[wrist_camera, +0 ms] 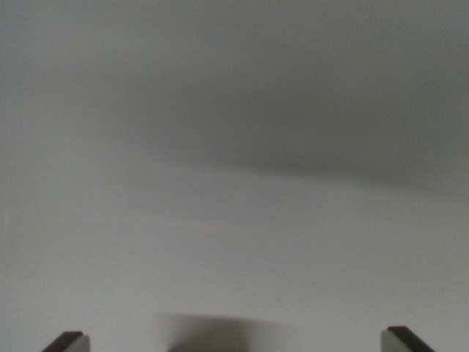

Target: Pick yellow cube

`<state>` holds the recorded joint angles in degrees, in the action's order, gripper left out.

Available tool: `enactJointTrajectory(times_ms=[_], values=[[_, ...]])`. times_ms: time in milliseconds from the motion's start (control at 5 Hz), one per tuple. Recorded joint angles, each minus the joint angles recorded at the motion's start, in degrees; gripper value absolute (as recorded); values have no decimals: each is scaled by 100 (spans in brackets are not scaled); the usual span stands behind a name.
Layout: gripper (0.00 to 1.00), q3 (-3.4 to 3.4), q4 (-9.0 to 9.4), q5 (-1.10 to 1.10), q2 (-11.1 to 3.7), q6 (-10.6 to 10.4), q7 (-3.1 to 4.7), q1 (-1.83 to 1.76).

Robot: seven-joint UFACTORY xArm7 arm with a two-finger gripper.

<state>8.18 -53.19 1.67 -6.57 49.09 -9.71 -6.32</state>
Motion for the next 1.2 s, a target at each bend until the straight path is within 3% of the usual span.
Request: enactJointTrajectory(times_ms=[200, 400, 600, 800, 1000, 1200], values=[[0, 37, 213, 14, -35, -248, -68, -38], [0, 37, 213, 14, -35, -248, -68, -38], [0, 71, 412, 27, -67, -480, -130, -74], [0, 71, 412, 27, -67, -480, -130, -74], [0, 102, 595, 39, -97, -693, -188, -107], [0, 102, 595, 39, -97, -693, -188, -107]])
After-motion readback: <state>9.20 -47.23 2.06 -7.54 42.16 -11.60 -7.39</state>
